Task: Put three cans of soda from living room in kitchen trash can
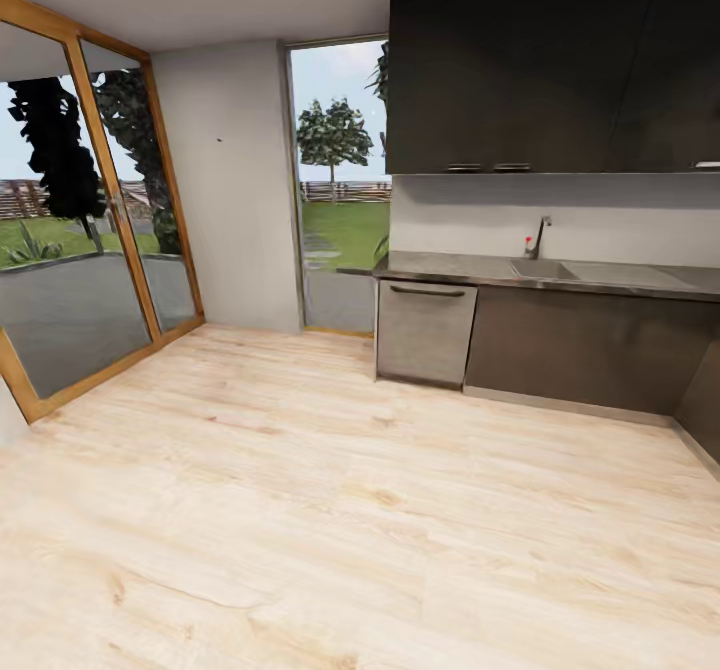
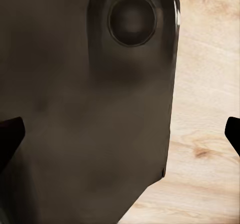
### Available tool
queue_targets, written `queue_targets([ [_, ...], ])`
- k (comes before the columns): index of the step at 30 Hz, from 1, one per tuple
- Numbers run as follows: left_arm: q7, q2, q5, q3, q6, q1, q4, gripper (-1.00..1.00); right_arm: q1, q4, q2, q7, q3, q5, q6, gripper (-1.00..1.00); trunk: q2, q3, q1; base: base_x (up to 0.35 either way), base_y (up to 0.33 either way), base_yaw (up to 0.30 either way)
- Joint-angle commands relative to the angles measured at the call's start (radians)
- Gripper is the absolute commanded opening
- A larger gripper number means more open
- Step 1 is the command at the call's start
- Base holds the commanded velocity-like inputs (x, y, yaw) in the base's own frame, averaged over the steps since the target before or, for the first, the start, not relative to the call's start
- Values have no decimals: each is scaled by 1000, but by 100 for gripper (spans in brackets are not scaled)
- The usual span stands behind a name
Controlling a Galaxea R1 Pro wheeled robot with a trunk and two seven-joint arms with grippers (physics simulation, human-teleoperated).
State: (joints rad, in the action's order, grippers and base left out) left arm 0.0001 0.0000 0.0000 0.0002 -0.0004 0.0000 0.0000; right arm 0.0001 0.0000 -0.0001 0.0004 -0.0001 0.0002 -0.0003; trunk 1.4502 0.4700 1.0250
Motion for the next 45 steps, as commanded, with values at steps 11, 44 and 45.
queue_targets([
  [11,1,21,0,3,-4,-5,-7,100,0,0,-8,5,1,3,-2,100,0,0,0,0,0,0],
  [44,2,-12,2,4,-4,-3,-14,100,3,-2,3,-23,5,5,0,100,0,17,0,32,-123,100],
  [45,2,-12,2,4,-4,-3,-15,100,3,-2,3,-23,5,5,0,100,0,19,0,86,-287,215],
])
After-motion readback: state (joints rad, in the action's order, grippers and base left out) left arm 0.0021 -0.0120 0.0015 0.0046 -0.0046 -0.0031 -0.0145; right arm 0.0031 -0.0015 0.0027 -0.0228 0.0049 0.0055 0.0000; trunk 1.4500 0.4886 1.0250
